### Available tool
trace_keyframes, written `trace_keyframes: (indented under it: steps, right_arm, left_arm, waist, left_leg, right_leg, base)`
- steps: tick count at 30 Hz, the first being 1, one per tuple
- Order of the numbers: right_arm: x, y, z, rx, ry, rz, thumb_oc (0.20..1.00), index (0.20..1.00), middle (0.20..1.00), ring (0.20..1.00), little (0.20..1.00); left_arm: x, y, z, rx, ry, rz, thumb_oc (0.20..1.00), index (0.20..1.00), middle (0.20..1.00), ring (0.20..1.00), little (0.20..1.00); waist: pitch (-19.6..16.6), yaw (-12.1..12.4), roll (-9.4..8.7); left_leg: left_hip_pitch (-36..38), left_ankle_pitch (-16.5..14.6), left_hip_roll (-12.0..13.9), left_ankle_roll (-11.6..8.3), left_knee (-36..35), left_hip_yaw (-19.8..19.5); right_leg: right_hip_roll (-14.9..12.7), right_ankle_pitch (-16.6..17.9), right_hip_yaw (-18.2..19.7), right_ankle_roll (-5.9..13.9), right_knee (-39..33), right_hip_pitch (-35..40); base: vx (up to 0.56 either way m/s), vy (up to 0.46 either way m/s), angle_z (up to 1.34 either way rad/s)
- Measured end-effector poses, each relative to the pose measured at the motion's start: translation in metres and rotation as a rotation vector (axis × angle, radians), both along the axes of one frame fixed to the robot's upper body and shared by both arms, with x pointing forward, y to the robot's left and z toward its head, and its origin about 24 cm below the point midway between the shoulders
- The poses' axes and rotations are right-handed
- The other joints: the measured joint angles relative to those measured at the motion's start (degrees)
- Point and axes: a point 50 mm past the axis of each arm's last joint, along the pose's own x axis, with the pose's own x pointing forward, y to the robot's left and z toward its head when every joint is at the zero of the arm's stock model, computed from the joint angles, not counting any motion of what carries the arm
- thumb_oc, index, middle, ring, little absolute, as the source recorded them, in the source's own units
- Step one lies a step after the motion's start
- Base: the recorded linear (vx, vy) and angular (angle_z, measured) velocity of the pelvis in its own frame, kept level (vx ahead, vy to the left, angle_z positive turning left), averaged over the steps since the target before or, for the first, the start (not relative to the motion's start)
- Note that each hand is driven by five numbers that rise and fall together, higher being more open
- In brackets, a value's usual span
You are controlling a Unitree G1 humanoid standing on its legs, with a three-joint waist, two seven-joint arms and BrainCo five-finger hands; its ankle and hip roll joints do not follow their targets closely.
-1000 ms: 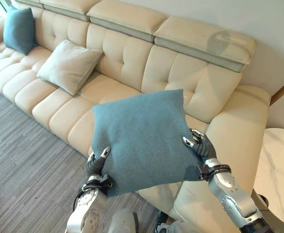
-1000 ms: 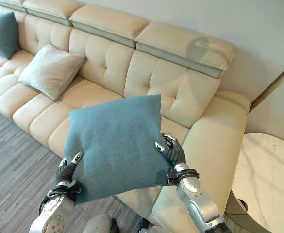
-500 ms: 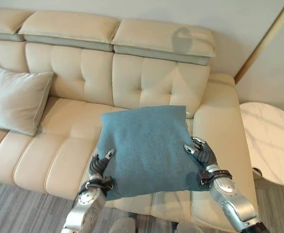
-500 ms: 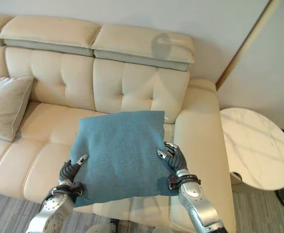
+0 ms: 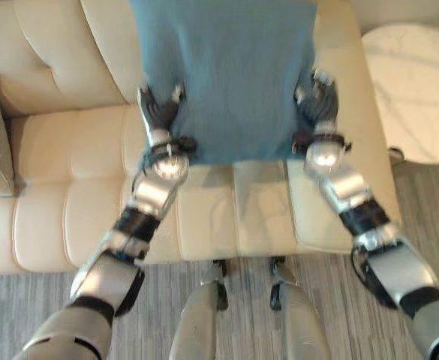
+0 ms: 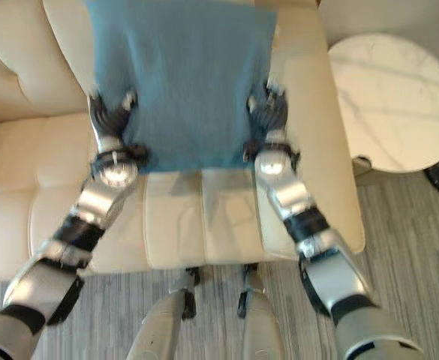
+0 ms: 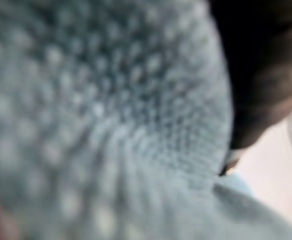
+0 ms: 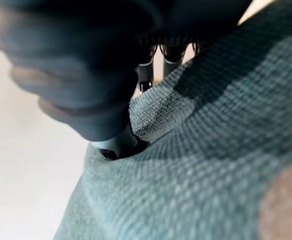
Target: Pick up all the scattered cushions and arrange them neatly on the sofa.
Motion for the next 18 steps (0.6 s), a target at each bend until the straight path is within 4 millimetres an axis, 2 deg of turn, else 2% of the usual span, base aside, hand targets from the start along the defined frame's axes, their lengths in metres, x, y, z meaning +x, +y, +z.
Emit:
trace_keyframes:
  steps: [2, 3, 4, 6, 8, 9, 10, 11, 15, 18]
  right_arm:
    - [0.000, 0.001, 0.028, -0.015, -0.074, -0.036, 0.200, 0.200, 0.200, 0.200, 0.200]
    - [0.000, 0.002, 0.035, -0.031, -0.095, -0.046, 0.200, 0.200, 0.200, 0.200, 0.200]
    - [0.000, -0.003, 0.049, -0.062, -0.127, -0.081, 0.200, 0.200, 0.200, 0.200, 0.200]
    - [0.000, -0.002, 0.059, -0.103, -0.146, -0.107, 0.200, 0.200, 0.200, 0.200, 0.200]
    - [0.001, 0.002, 0.062, -0.183, -0.151, -0.134, 0.200, 0.200, 0.200, 0.200, 0.200]
    - [0.001, 0.005, 0.065, -0.202, -0.159, -0.134, 0.200, 0.200, 0.200, 0.200, 0.200]
    - [0.000, 0.010, 0.068, -0.247, -0.179, -0.139, 0.423, 0.423, 0.423, 0.423, 0.423]
    - [0.000, 0.012, 0.069, -0.298, -0.188, -0.156, 1.000, 1.000, 1.000, 1.000, 1.000]
    - [0.003, 0.007, 0.077, -0.421, -0.198, -0.229, 1.000, 1.000, 1.000, 1.000, 1.000]
    - [0.007, -0.010, 0.077, -0.457, -0.165, -0.289, 1.000, 1.000, 1.000, 1.000, 1.000]
  left_arm:
    - [0.002, 0.001, 0.032, 0.067, -0.060, 0.040, 0.200, 0.200, 0.200, 0.200, 0.200]
    - [0.002, 0.002, 0.042, 0.088, -0.080, 0.054, 0.200, 0.200, 0.200, 0.200, 0.200]
    - [0.003, 0.003, 0.061, 0.142, -0.105, 0.091, 0.200, 0.200, 0.200, 0.200, 0.200]
    - [0.002, 0.007, 0.083, 0.202, -0.134, 0.144, 0.200, 0.200, 0.200, 0.200, 0.200]
    - [0.003, 0.017, 0.093, 0.276, -0.131, 0.221, 0.200, 0.200, 0.200, 0.200, 0.200]
    - [0.004, 0.022, 0.095, 0.288, -0.124, 0.249, 0.464, 0.464, 0.464, 0.464, 0.464]
    - [0.004, 0.029, 0.098, 0.303, -0.113, 0.282, 1.000, 1.000, 1.000, 1.000, 1.000]
    - [0.005, 0.033, 0.099, 0.331, -0.100, 0.312, 1.000, 1.000, 1.000, 1.000, 1.000]
    - [0.009, 0.048, 0.102, 0.366, -0.023, 0.386, 1.000, 1.000, 1.000, 1.000, 1.000]
    - [0.009, 0.050, 0.102, 0.369, -0.013, 0.379, 1.000, 1.000, 1.000, 1.000, 1.000]
  waist:
    - [1.29, -0.45, -0.26]
    - [1.56, -0.43, -0.43]
    - [2.00, -0.41, -0.36]
    - [2.25, -0.54, -0.49]
    - [2.82, -0.44, -0.54]
    - [2.85, -0.41, -0.52]
    - [2.90, -0.29, -0.59]
    - [2.93, -0.27, -0.60]
    - [4.07, -0.24, -0.60]
    - [4.07, 0.51, -0.65]
  left_leg:
    - [-5.06, 0.01, 0.21, -0.04, 2.51, -0.69]
    - [-6.68, -0.03, 0.16, 0.02, 3.06, -0.60]
    - [-9.92, -0.16, 0.02, 0.18, 4.91, -1.21]
    - [-14.64, 0.12, -0.01, 0.72, 6.43, -1.98]
    - [-17.72, 0.00, -0.01, 0.88, 7.69, -2.20]
    - [-18.79, 0.00, 0.04, 0.88, 7.96, -2.23]
    - [-20.53, 0.00, 0.11, 0.88, 8.42, -2.43]
    - [-21.37, 0.00, -0.01, 0.88, 8.74, -2.65]
    - [-22.83, -0.01, -0.33, 0.86, 9.50, -3.69]
    - [-22.83, -0.03, -1.16, 0.84, 9.82, -3.75]
  right_leg:
    - [-0.40, -1.49, -0.04, 0.02, 5.24, -6.11]
    - [-0.71, -2.29, 0.09, -0.05, 7.17, -8.35]
    - [-0.99, -2.97, 0.05, -0.46, 9.69, -11.66]
    - [-1.25, -3.36, -0.22, -1.25, 12.49, -16.63]
    - [-1.37, -3.90, -0.26, -1.71, 13.96, -19.79]
    - [-1.32, -3.90, -0.27, -1.72, 14.03, -20.75]
    - [-1.36, -3.96, -0.31, -1.79, 14.43, -22.33]
    - [-1.43, -4.02, -0.31, -1.84, 14.79, -23.07]
    - [-2.00, -4.79, -0.89, -2.00, 16.14, -24.36]
    - [-2.73, -5.73, -0.53, -1.63, 18.09, -24.93]
  base:
    - [0.03, -0.011, 0.15]
    - [0.06, 0.001, 0.16]
    - [0.05, 0.012, 0.13]
    - [0.06, 0.025, 0.15]
    - [0.05, 0.014, 0.08]
    - [0.05, 0.003, 0.03]
    - [0.04, 0.022, 0.03]
    - [0.05, 0.040, 0.07]
    - [0.02, 0.033, 0.13]
    - [-0.01, 0.040, 0.10]
